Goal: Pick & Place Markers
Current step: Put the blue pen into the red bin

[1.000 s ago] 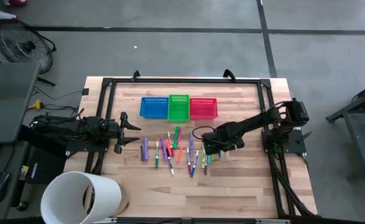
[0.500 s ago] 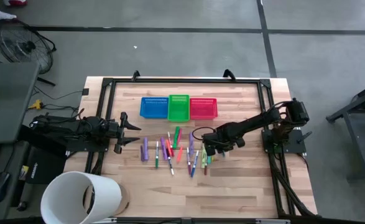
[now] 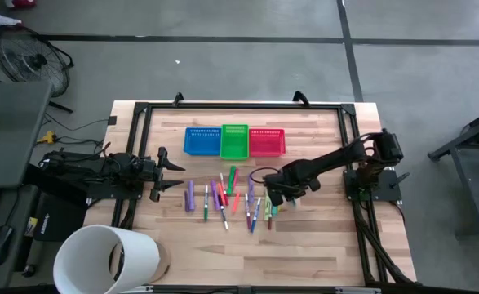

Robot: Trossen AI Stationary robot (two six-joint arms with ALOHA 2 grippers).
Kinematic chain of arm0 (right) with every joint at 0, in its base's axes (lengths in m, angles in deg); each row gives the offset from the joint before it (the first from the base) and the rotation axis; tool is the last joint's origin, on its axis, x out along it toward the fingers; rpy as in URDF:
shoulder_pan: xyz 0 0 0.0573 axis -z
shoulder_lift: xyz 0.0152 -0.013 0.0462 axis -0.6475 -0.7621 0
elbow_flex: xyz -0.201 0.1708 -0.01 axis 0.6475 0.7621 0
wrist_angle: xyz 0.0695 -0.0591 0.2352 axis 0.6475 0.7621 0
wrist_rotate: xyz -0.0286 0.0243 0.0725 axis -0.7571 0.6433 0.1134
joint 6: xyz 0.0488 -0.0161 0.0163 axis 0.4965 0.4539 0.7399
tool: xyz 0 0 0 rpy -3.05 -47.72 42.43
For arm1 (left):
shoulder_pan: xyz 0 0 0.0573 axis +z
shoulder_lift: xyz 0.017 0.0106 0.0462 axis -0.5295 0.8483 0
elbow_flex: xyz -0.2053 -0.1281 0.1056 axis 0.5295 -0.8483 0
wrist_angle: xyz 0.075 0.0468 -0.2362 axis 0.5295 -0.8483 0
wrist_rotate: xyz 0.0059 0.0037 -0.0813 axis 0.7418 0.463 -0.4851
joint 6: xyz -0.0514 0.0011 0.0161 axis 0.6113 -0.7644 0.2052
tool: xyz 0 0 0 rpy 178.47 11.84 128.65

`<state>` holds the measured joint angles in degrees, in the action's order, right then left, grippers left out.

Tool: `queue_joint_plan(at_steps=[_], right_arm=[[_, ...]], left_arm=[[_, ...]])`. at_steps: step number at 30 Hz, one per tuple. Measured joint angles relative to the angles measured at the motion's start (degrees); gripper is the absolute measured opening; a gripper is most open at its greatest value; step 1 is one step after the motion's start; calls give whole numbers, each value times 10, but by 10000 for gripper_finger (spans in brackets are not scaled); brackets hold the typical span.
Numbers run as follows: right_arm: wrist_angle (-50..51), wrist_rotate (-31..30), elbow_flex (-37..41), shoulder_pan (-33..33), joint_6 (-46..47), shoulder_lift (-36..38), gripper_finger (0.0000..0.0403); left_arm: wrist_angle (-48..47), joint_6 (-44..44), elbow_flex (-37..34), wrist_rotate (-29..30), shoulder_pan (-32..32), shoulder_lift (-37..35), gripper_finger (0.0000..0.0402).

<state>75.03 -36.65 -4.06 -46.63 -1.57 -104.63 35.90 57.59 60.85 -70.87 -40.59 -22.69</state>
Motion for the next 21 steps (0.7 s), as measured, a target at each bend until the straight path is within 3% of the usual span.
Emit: queue_joint_plan(at_steps=[11,21], right_arm=[[82,13,-80,30,-115,-3,29],[145,12,-203,89,-340,-1,29]], left_arm=[[0,0,0,0,0,0,195],[0,0,0,0,0,0,195]])
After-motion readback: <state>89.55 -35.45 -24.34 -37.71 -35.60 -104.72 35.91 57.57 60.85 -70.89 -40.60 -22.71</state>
